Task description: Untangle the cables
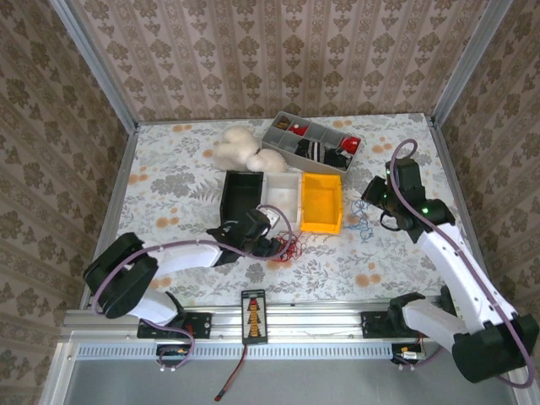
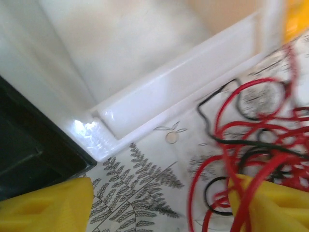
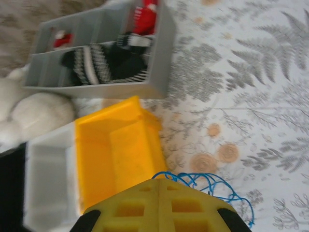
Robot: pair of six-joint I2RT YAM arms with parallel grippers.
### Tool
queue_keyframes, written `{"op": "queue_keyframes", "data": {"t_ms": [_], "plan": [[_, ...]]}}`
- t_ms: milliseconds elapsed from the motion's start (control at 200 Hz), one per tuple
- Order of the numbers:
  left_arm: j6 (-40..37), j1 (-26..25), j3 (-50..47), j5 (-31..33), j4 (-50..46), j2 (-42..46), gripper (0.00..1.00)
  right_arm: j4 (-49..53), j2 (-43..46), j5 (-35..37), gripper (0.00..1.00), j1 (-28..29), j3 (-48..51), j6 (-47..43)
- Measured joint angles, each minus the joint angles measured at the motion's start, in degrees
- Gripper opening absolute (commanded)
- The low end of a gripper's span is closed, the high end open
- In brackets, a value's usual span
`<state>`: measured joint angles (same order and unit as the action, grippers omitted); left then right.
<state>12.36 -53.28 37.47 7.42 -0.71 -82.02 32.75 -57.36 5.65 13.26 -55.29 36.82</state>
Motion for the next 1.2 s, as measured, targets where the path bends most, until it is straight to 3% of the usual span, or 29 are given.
{"op": "queue_keyframes", "data": {"t_ms": [180,520,690,905,1125,1160,1200], "plan": [[-3.2,-0.7,0.4,-3.2,2.7,6.4,0.89,-5.0,4.7,-1.9,0.0,4.8,-1.1,-4.5],[-7.9,-4.2,6.1,-4.1,7.6,4.4,0.89,-12.4,3.7,-11.2,0.0,8.3,-6.3,-5.1],[-3.7,-3.4,5.4,3.7,11.2,4.4,0.89,-15.4,0.1,-12.1,0.0,8.4,-7.0,-3.5],[8.9,-1.2,4.9,20.7,7.0,4.5,0.88,-15.7,-11.8,-7.9,0.0,8.4,-7.9,-2.6],[15.6,0.2,4.5,27.5,1.9,6.6,0.88,-14.1,-24.7,-3.8,0.0,8.4,-11.4,-3.4],[16.4,0.5,4.5,27.8,1.4,6.8,0.88,-14.1,-26.2,-3.8,0.05,8.4,-11.5,-3.5],[17.3,1.0,4.5,28.2,0.8,6.8,0.87,-13.7,-27.6,-3.7,0.2,8.4,-11.5,-3.4]]}}
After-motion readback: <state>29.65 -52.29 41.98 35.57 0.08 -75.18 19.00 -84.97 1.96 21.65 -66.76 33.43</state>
